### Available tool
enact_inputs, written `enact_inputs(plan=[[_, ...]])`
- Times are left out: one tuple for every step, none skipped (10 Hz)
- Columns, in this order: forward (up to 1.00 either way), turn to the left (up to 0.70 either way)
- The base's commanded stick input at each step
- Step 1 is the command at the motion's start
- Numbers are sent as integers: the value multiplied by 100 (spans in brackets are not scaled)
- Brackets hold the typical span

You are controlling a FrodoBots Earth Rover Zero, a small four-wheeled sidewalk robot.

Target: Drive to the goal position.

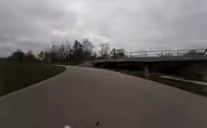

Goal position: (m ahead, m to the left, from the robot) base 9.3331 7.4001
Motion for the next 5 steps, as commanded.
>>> enact_inputs(plan=[[100,0],[100,0],[100,0],[100,0],[100,0]])
